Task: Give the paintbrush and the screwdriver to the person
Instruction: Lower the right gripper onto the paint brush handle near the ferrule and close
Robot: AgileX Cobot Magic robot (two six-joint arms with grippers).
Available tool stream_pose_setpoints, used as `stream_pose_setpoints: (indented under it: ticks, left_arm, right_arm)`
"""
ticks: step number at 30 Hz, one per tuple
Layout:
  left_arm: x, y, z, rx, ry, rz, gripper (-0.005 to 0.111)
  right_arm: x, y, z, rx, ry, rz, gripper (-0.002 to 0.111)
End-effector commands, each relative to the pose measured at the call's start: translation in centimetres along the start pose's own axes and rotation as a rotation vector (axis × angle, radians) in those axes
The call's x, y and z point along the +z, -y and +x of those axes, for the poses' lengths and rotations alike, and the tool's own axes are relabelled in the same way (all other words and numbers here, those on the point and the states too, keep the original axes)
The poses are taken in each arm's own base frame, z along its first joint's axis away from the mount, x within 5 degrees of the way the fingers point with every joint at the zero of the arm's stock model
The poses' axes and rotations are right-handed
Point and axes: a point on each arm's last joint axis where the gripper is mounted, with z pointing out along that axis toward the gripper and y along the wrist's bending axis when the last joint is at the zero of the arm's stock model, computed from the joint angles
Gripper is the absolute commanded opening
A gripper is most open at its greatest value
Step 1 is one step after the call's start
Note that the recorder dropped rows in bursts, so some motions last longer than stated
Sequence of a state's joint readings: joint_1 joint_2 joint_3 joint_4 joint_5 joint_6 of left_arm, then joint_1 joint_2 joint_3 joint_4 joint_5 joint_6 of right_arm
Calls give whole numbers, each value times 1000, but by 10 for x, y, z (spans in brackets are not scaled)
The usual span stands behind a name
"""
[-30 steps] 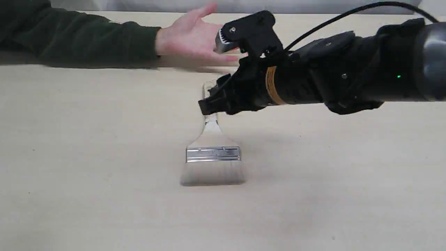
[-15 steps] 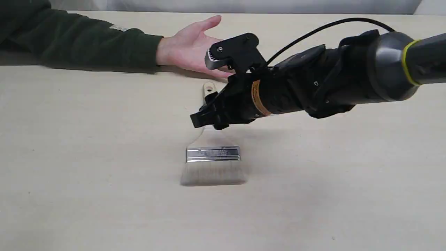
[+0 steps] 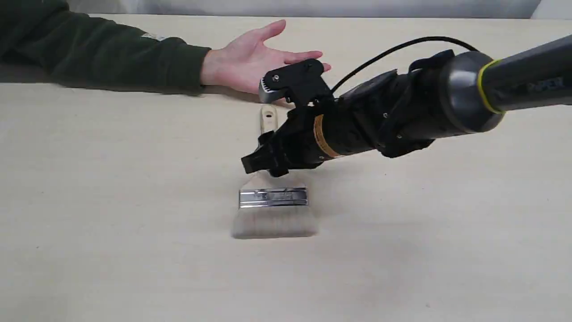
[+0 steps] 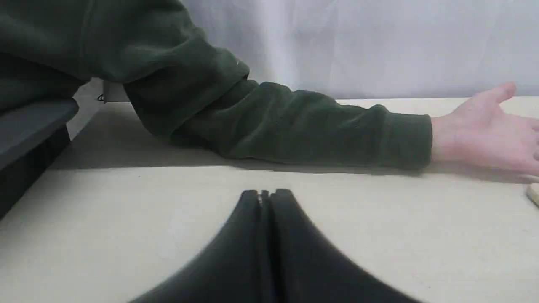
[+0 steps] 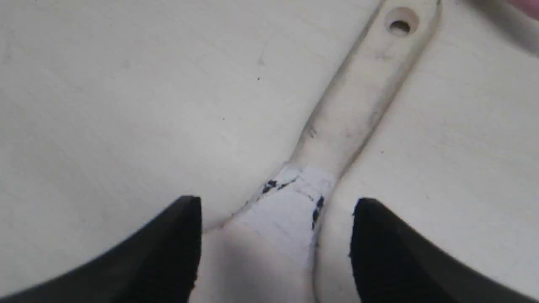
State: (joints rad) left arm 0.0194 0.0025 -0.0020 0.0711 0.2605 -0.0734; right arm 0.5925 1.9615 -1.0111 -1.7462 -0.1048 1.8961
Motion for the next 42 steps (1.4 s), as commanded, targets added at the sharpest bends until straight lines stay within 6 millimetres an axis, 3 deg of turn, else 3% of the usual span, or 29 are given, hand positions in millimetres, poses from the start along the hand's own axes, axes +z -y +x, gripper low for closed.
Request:
stream_pose_setpoints:
  ticks: [1,15,42]
  left_arm:
    - [0,1,-1,-3,13,10,0]
    - [0,1,0,-3,11,10,0]
    - [0,1,0,-5,11,10,0]
  right_arm:
    - [5,-1,-3,17,5,-1,56]
    - [22,3,-4,37,-3,27,56]
    - [23,1,-2,48,-16,-1,52]
